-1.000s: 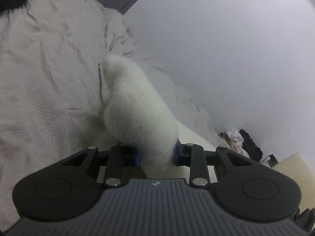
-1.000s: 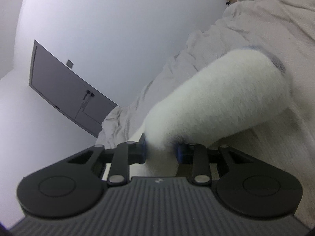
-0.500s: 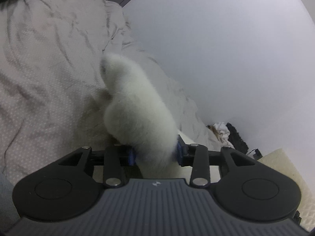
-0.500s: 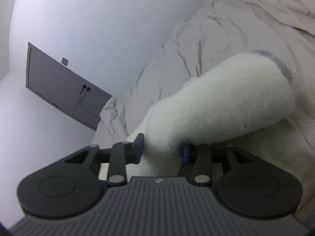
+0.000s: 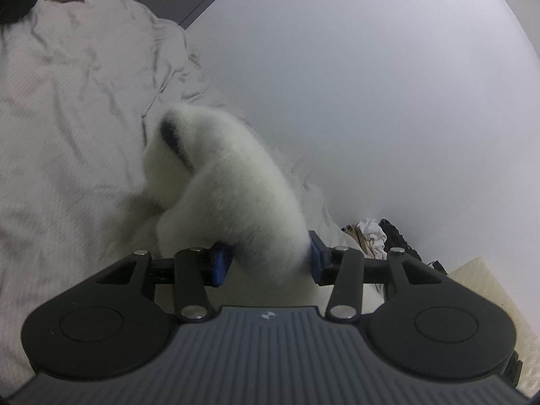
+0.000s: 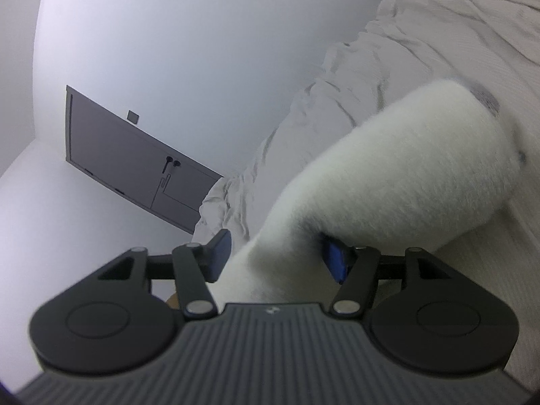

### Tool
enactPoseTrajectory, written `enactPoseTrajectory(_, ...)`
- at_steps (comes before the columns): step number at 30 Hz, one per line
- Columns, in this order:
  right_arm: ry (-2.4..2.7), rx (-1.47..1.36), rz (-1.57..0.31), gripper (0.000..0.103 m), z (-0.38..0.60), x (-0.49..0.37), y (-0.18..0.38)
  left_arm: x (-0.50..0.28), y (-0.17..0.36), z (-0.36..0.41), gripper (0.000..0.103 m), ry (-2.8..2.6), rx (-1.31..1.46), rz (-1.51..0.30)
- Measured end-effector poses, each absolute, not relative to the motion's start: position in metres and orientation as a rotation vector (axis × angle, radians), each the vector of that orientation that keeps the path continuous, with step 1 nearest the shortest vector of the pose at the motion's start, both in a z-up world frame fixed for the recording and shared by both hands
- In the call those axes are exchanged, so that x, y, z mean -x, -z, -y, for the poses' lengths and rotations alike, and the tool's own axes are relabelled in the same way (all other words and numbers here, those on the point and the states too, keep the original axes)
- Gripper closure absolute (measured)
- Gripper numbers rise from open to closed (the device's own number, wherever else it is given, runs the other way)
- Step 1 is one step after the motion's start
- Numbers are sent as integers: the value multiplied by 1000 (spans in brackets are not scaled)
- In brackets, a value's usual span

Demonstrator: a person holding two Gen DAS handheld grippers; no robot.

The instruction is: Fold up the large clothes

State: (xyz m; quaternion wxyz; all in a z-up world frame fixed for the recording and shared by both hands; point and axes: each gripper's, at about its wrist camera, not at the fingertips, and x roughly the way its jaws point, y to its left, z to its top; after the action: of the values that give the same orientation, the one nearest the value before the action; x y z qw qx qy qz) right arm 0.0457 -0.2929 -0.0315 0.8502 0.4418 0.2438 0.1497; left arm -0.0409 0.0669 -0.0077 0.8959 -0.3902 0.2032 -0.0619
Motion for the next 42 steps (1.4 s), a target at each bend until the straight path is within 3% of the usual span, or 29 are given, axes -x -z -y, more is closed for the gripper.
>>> enactPoseTrajectory(12,-291,-804,-579,41,286,-133,32,-69,-4,-54,53,82,739,-487)
enactPoseTrajectory(24,-297,-775,-640,44,287,-207,75,-165,57,-73,54,150,770,-481)
enactPoseTrajectory(32,-301,-670,-640,45,274,-239,94,-204,100,-85,54,170,830,-500)
enactPoseTrajectory(42,-307,-650,-632,45,276,-241,95,-209,94,-87,53,205,768,-495)
